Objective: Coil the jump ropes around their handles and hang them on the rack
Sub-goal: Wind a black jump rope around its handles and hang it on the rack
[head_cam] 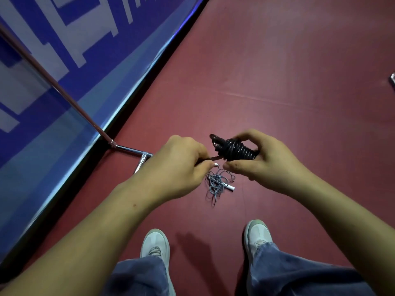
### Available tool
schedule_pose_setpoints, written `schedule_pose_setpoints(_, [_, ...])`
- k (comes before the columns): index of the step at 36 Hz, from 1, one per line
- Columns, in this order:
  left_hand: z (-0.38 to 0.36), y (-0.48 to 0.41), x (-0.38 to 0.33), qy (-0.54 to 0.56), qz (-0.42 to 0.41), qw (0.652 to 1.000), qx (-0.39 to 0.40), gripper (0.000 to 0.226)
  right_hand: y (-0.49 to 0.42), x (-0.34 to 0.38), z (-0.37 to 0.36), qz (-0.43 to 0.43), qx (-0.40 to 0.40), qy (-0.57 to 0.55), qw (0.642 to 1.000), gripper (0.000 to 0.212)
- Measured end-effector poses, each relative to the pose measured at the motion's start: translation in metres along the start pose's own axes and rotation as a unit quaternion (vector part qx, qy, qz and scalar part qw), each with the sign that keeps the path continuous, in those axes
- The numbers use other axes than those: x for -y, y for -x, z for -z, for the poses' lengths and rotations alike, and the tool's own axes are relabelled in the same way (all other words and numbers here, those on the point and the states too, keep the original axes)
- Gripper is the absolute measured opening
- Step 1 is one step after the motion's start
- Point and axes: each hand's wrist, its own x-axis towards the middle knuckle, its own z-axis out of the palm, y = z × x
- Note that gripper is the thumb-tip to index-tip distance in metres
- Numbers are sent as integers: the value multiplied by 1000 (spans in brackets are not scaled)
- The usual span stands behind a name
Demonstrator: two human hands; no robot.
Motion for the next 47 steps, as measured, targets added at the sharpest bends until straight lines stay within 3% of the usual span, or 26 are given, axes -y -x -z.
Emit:
schedule_pose_setpoints(3, [0, 2, -2, 57, 6, 998, -19, 14, 0, -3, 1, -5, -5, 20, 1000, 43])
schedule_pose_setpoints(5, [2, 4, -2, 161, 27, 986, -36, 12, 1, -3, 1, -12, -3, 35, 999, 43])
schedule_pose_setpoints(10, [9, 8, -8, 407, 64, 909, -59, 5, 6, 3, -5, -8, 38, 0, 999, 41])
schedule_pose_setpoints(13, [8, 9, -14, 491, 74, 866, -58, 9, 9, 9, -8, 10, 59, 14, 998, 40])
schedule_pose_setpoints(17, [4, 7, -23, 545, 74, 835, -29, 8, 7, 15, -4, 19, 81, 84, 993, 44])
schedule_pose_setpoints(21, [4, 6, -26, 562, 58, 825, -4, 13, 10, 21, -4, 10, 73, 152, 986, 39])
schedule_pose_setpoints(24, [7, 6, -26, 581, 52, 812, -1, 17, 16, 23, -9, 28, 43, 158, 986, 41])
schedule_pose_setpoints(29, [16, 4, -25, 652, 66, 755, -3, 17, 20, 33, -12, 26, -13, 145, 989, 65])
schedule_pose_setpoints(31, [17, 4, -22, 665, 61, 744, 5, 17, 19, 36, -11, 22, -22, 142, 989, 64])
schedule_pose_setpoints(33, [18, 4, -19, 660, 59, 749, 3, 18, 18, 34, -9, 25, -25, 140, 990, 57])
schedule_pose_setpoints(35, [19, 5, -17, 626, 59, 777, -17, 12, 18, 31, -5, 28, -19, 139, 990, 55])
schedule_pose_setpoints(37, [19, 7, -13, 545, 48, 836, -48, 9, 19, 28, -1, 30, -13, 142, 989, 54])
schedule_pose_setpoints(39, [17, 9, -7, 407, 17, 909, -89, 10, 19, 25, 2, 30, -13, 143, 989, 54])
schedule_pose_setpoints(41, [13, 11, 1, 245, -42, 958, -140, 17, 18, 22, 4, 26, -14, 141, 990, 55])
schedule_pose_setpoints(44, [6, 9, 9, 37, -136, 972, -189, 44, 18, 20, 3, 23, -11, 141, 990, 54])
schedule_pose_setpoints(47, [4, 6, 4, -43, -136, 971, -194, 57, 18, 21, 0, 23, -4, 141, 990, 53])
